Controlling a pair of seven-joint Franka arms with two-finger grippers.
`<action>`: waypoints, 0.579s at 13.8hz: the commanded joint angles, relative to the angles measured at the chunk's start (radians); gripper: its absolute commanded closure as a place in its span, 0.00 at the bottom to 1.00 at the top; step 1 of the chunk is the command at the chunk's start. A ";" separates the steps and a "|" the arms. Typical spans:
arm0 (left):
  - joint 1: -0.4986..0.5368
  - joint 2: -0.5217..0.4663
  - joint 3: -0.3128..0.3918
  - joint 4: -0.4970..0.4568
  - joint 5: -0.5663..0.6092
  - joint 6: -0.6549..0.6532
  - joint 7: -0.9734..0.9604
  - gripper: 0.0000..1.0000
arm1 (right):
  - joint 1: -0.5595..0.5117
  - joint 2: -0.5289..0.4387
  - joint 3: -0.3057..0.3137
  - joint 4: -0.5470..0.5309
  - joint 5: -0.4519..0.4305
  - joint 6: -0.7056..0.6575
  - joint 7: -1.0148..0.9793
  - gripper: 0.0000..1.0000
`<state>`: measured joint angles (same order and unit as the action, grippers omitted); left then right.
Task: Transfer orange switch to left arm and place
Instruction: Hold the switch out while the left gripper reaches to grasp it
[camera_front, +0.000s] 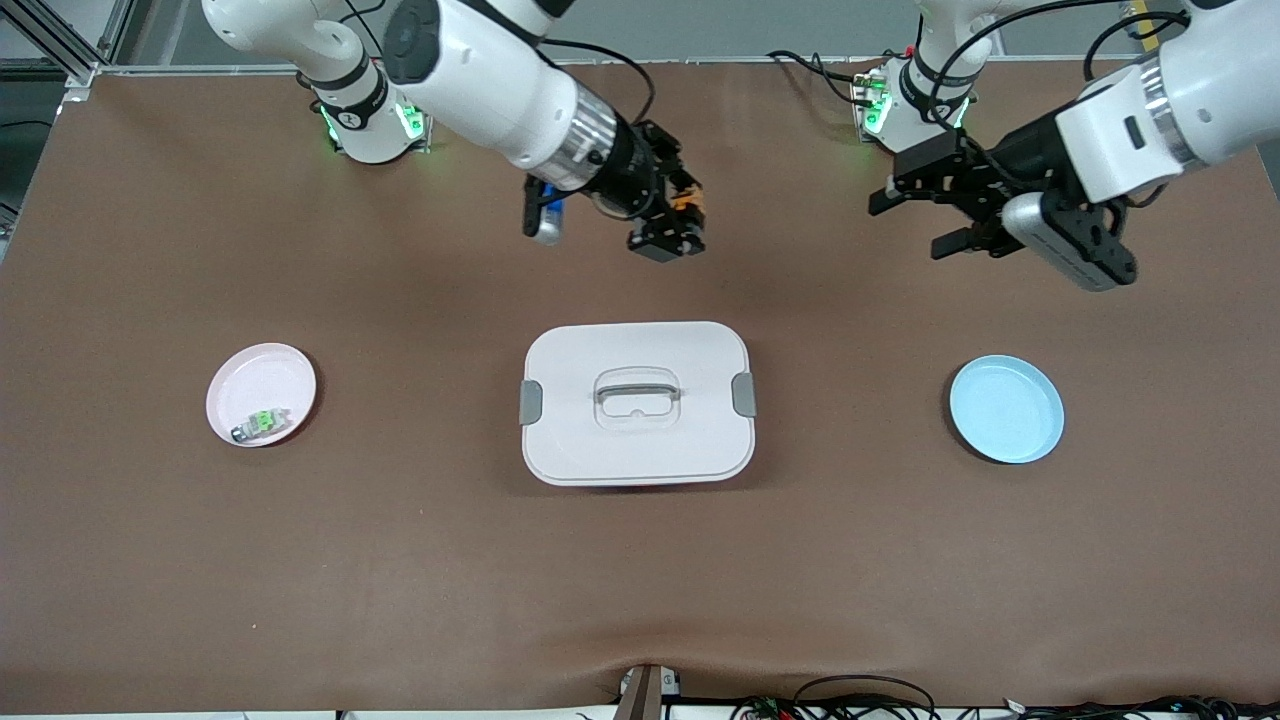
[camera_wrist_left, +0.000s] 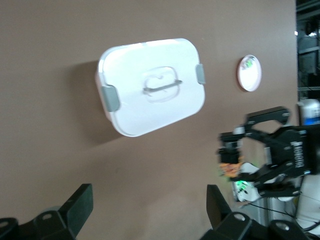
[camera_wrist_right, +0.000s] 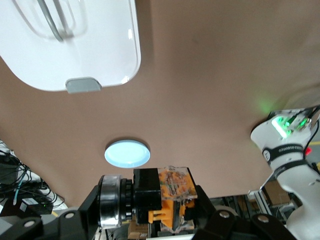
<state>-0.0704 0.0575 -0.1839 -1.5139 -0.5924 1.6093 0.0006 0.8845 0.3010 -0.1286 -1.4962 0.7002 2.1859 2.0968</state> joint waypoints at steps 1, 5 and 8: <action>0.001 0.004 -0.032 -0.041 -0.056 0.017 0.019 0.00 | 0.039 0.079 -0.014 0.085 0.048 0.061 0.034 0.79; 0.004 -0.025 -0.068 -0.126 -0.069 0.023 0.019 0.00 | 0.062 0.098 -0.014 0.085 0.059 0.104 0.034 0.79; 0.004 -0.038 -0.078 -0.183 -0.128 0.026 0.019 0.11 | 0.065 0.098 -0.014 0.085 0.059 0.104 0.038 0.79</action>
<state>-0.0749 0.0655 -0.2519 -1.6276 -0.6798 1.6148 0.0007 0.9388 0.3854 -0.1298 -1.4435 0.7404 2.2965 2.1143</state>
